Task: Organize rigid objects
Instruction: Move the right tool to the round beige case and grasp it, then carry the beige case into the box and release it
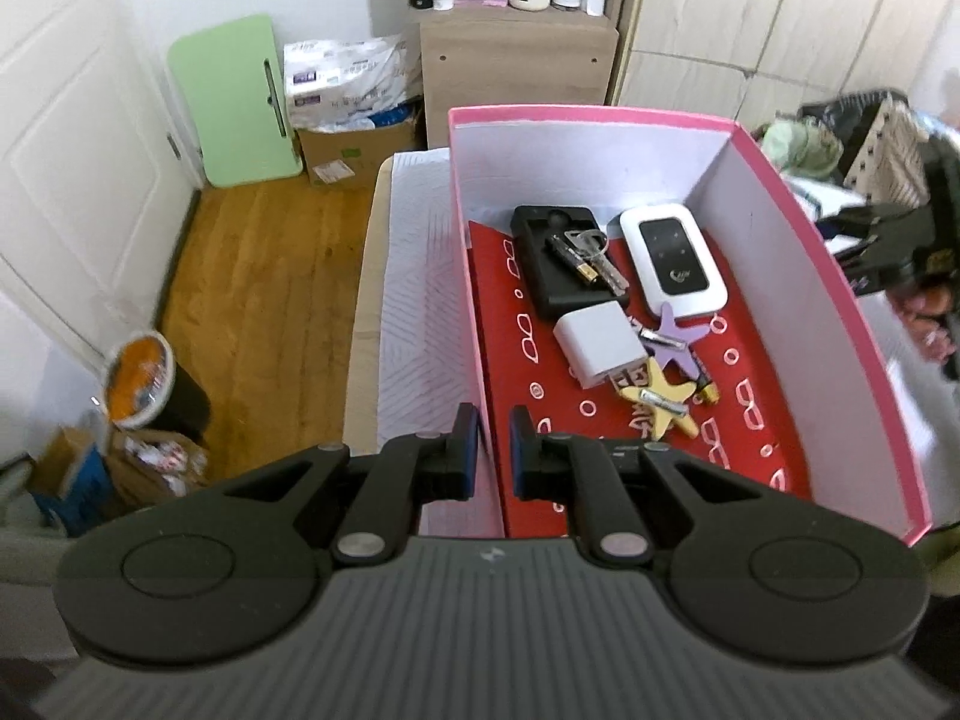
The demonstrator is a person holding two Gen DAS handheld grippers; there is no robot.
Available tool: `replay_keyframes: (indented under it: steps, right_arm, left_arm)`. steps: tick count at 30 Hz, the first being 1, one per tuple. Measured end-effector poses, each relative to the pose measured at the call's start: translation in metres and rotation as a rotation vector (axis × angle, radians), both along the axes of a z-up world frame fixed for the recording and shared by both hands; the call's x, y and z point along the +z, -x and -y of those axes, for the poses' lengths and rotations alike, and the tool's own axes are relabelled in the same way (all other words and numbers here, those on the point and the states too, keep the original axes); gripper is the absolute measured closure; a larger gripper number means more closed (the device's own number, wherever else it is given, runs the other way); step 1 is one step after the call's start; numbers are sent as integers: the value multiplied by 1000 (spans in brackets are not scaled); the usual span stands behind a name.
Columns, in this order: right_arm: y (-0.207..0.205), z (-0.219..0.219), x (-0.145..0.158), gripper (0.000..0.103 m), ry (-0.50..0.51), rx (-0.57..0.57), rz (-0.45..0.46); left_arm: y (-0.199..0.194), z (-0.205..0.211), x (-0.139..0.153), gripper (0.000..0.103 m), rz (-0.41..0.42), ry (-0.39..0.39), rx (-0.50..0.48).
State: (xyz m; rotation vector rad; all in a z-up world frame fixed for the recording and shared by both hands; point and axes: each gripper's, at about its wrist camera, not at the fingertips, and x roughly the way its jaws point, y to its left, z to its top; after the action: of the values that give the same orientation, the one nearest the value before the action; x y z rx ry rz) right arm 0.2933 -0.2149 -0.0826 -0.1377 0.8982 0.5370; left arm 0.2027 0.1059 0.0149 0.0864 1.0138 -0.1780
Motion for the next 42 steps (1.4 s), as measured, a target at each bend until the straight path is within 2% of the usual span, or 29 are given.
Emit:
replay_keyframes:
  steps: [10, 15, 24, 29, 33, 35, 38, 42]
  right_arm:
    - [20, 6, 14, 22, -14, -49, 24]
    - [30, 13, 26, 23, -57, -58, 39]
    - [64, 15, 74, 23, -108, -56, 156]
    - [102, -6, 115, 23, -80, 58, 304]
    - [123, -30, 135, 23, -77, 201, 348]
    - [126, -43, 138, 23, -94, 271, 323]
    - [118, -60, 130, 23, -143, 352, 198]
    - [104, -87, 107, 23, -97, 410, 61]
  left_arm:
    - [2, 11, 1, 93, 3, -89, -34]
    - [3, 12, 1, 93, 0, -89, -30]
    - [2, 9, 0, 93, -8, -75, -30]
    - [3, 10, 0, 93, -8, -84, -33]
    - [3, 10, 1, 93, -6, -86, -34]
    - [4, 10, 1, 93, -5, -84, -34]
    - [4, 9, 1, 93, -5, -76, -33]
    - [5, 9, 1, 93, -4, -75, -34]
